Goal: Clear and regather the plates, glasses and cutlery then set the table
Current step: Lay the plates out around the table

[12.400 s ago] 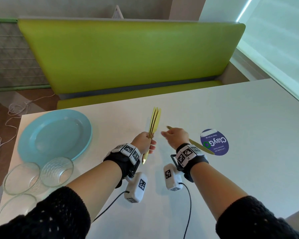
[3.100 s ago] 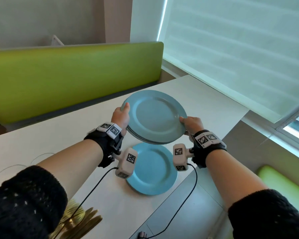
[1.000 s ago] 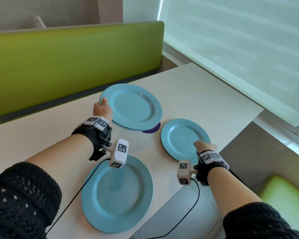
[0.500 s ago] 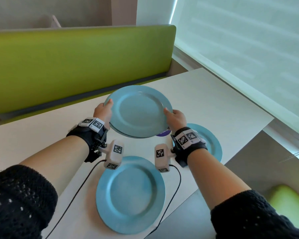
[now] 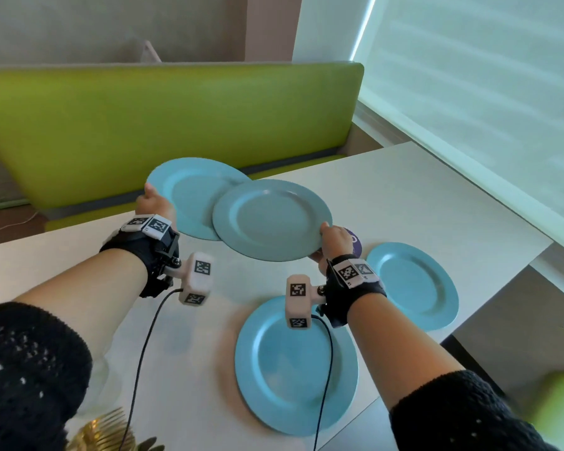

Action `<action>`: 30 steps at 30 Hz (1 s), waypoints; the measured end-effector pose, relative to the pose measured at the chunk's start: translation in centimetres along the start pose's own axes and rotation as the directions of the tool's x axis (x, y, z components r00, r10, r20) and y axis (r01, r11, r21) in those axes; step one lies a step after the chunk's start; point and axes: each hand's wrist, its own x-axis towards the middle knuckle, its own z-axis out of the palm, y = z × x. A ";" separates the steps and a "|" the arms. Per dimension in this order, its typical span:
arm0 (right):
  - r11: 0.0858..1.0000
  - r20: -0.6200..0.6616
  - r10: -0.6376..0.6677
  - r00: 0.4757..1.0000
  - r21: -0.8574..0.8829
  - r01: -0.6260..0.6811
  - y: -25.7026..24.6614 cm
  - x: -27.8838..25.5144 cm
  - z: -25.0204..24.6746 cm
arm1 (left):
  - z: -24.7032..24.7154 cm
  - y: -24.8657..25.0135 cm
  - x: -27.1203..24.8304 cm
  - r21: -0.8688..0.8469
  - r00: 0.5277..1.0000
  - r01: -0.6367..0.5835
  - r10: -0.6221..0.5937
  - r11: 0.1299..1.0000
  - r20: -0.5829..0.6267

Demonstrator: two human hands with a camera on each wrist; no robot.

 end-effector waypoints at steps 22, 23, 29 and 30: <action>0.954 0.010 0.224 0.974 0.204 -0.222 7.4 0.1 8.5 | -6.1 0.3 8.1 -0.028 0.982 0.085 -0.088 0.996 -0.168; 0.958 0.020 0.221 0.975 0.181 -0.221 7.5 0.3 8.6 | -6.2 0.3 8.2 -0.031 0.983 0.085 -0.089 0.996 -0.163; 0.959 0.153 0.281 0.947 -0.012 -0.282 7.2 0.6 9.7 | -6.7 0.7 9.2 -0.128 0.984 0.122 -0.136 0.984 -0.111; 0.955 0.148 0.297 0.943 -0.022 -0.297 7.2 0.8 9.9 | -6.8 0.7 9.4 -0.145 0.985 0.119 -0.135 0.982 -0.107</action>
